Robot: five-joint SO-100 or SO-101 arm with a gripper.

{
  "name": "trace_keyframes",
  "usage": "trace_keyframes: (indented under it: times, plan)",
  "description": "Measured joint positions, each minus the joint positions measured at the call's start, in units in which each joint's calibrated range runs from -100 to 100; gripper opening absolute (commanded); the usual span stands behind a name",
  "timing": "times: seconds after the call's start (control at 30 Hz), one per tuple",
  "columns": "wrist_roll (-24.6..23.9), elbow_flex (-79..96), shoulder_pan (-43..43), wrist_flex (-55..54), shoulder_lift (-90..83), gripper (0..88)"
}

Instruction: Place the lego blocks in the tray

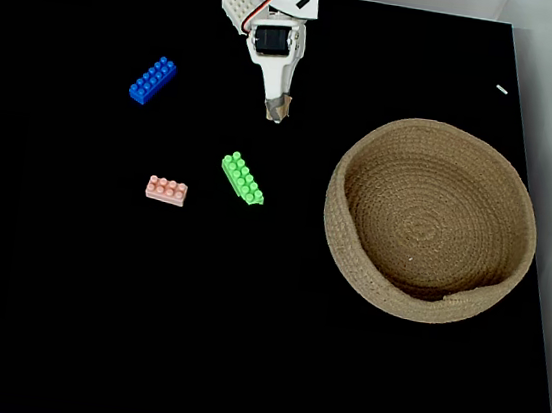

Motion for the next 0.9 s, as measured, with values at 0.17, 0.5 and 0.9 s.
trace_keyframes:
  times: [0.17,0.5,0.9]
  plan:
    - [0.59,0.00,-1.63,0.00,0.00,0.1]
    - [1.42,0.00,-1.87,0.00,0.00,0.1]
    - [1.90,0.00,-1.79,0.00,0.00,0.1]
